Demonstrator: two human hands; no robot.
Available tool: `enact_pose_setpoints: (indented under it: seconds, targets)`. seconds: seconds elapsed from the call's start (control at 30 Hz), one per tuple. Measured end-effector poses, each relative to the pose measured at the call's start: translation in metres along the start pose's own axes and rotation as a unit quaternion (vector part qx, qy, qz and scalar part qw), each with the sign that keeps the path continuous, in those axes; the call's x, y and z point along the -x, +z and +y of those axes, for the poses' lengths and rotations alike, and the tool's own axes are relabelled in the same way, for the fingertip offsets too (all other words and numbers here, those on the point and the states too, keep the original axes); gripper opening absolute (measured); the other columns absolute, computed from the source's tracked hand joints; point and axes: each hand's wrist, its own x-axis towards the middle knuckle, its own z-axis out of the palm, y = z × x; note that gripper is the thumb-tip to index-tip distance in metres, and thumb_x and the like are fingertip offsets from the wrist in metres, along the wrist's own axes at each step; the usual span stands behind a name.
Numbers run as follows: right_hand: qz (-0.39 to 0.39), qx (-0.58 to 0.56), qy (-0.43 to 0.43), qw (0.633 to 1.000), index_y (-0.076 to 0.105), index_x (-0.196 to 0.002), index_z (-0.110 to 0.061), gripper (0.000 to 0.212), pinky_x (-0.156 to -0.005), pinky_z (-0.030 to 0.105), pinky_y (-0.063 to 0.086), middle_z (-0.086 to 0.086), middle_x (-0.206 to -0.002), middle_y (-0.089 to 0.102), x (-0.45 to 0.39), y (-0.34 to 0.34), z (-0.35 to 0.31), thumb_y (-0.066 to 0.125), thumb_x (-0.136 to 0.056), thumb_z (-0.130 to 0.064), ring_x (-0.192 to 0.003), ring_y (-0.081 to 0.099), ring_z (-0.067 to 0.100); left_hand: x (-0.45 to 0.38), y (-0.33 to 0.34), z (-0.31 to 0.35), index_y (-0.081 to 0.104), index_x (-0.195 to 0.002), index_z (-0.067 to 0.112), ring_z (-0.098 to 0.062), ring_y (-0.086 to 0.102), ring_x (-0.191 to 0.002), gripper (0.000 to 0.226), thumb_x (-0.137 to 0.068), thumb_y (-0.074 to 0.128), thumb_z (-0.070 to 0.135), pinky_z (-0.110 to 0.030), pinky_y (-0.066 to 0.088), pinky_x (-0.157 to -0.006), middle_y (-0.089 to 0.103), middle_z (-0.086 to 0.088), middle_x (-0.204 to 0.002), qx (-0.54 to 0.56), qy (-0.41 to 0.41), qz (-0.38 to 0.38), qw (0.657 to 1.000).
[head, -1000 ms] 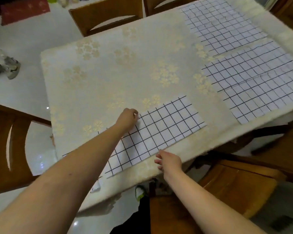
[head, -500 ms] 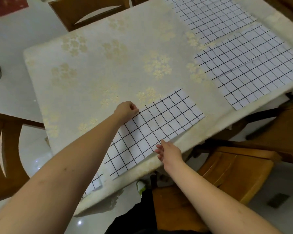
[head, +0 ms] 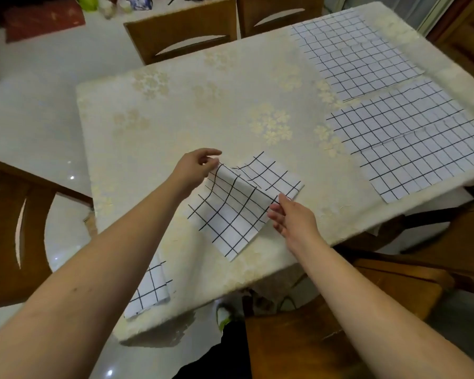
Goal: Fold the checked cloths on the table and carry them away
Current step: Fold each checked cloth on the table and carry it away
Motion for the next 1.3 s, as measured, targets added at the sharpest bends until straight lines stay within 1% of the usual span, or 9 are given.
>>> enact_pose_setpoints:
  seconds: [0.23, 0.43, 0.63, 0.77, 0.93, 1.0, 1.1, 1.2, 1.3]
  targets:
    - [-0.052, 0.046, -0.140, 0.988, 0.059, -0.084, -0.010, 0.023, -0.049, 0.023, 0.048, 0.005, -0.072, 0.063, 0.007, 0.030, -0.064, 0.055, -0.098, -0.028, -0.056, 0.060, 0.013, 0.013, -0.039, 0.046, 0.071, -0.109, 0.019, -0.003, 0.045, -0.047, 0.019, -0.094, 0.060, 0.020, -0.018, 0.038, -0.049, 0.062, 0.004, -0.075, 0.043, 0.062, 0.098, 0.992]
    - [-0.111, 0.095, -0.269, 0.952, 0.065, -0.086, -0.012, 0.021, -0.057, 0.022, 0.050, 0.006, -0.082, 0.067, 0.017, 0.045, -0.105, 0.057, -0.097, -0.028, -0.070, 0.065, 0.014, 0.036, -0.057, 0.077, 0.073, -0.102, 0.022, -0.005, 0.056, -0.064, 0.018, -0.088, 0.069, 0.013, -0.018, 0.048, -0.060, 0.067, 0.006, -0.080, 0.125, 0.127, 0.212, 0.961]
    - [-0.124, 0.143, -0.304, 0.934, 0.068, -0.091, -0.014, 0.013, -0.070, 0.028, 0.058, 0.004, -0.087, 0.069, 0.012, 0.030, -0.098, 0.060, -0.095, -0.024, -0.080, 0.068, 0.014, 0.067, -0.049, 0.063, 0.073, -0.102, 0.018, -0.005, 0.057, -0.063, 0.021, -0.083, 0.074, 0.008, -0.016, 0.046, -0.059, 0.072, 0.000, -0.084, 0.154, 0.150, 0.250, 0.944]
    - [-0.124, 0.201, -0.273, 0.932, 0.069, -0.087, -0.016, 0.010, -0.073, 0.029, 0.056, 0.005, -0.087, 0.070, -0.001, 0.002, -0.057, 0.062, -0.093, -0.020, -0.082, 0.069, 0.014, 0.087, -0.032, 0.017, 0.071, -0.104, 0.022, -0.013, 0.049, -0.056, 0.027, -0.081, 0.076, 0.010, -0.020, 0.047, -0.057, 0.073, 0.006, -0.087, 0.119, 0.095, 0.231, 0.961]
    - [-0.122, 0.305, -0.189, 0.925, 0.068, -0.085, -0.021, 0.014, -0.081, 0.039, 0.058, 0.004, -0.086, 0.070, -0.022, -0.045, 0.013, 0.059, -0.095, -0.021, -0.087, 0.068, 0.022, 0.126, 0.009, -0.057, 0.062, -0.119, 0.028, -0.011, 0.056, -0.055, 0.034, -0.087, 0.070, 0.018, -0.027, 0.050, -0.057, 0.071, 0.005, -0.091, 0.054, -0.038, 0.122, 0.990]
    - [-0.127, 0.340, -0.156, 0.919, 0.067, -0.085, -0.023, 0.014, -0.084, 0.042, 0.057, 0.005, -0.087, 0.070, -0.029, -0.060, 0.036, 0.058, -0.096, -0.023, -0.088, 0.067, 0.024, 0.139, 0.028, -0.084, 0.057, -0.125, 0.024, -0.012, 0.060, -0.056, 0.035, -0.091, 0.065, 0.022, -0.028, 0.051, -0.057, 0.069, 0.001, -0.093, 0.063, -0.118, 0.089, 0.987]
    - [-0.133, 0.378, -0.108, 0.910, 0.067, -0.091, -0.021, 0.017, -0.081, 0.040, 0.056, 0.009, -0.088, 0.070, -0.032, -0.074, 0.057, 0.053, -0.098, -0.027, -0.084, 0.066, 0.024, 0.152, 0.050, -0.108, 0.052, -0.128, 0.019, -0.016, 0.062, -0.059, 0.033, -0.096, 0.057, 0.025, -0.030, 0.054, -0.060, 0.068, -0.009, -0.098, 0.105, -0.203, 0.052, 0.972]
    - [-0.133, 0.373, -0.082, 0.914, 0.068, -0.100, -0.013, 0.021, -0.077, 0.037, 0.056, 0.013, -0.089, 0.070, -0.035, -0.079, 0.065, 0.051, -0.099, -0.026, -0.076, 0.063, 0.022, 0.156, 0.062, -0.111, 0.051, -0.124, 0.017, -0.018, 0.061, -0.058, 0.027, -0.098, 0.055, 0.023, -0.033, 0.056, -0.060, 0.066, -0.014, -0.100, 0.146, -0.247, 0.070, 0.955]
    - [-0.142, 0.373, -0.078, 0.914, 0.068, -0.099, -0.016, 0.019, -0.076, 0.035, 0.055, 0.012, -0.089, 0.070, -0.038, -0.079, 0.064, 0.051, -0.099, -0.024, -0.075, 0.062, 0.021, 0.153, 0.070, -0.109, 0.052, -0.121, 0.013, -0.018, 0.059, -0.055, 0.027, -0.096, 0.059, 0.020, -0.031, 0.055, -0.055, 0.065, -0.016, -0.095, 0.179, -0.263, 0.100, 0.943]
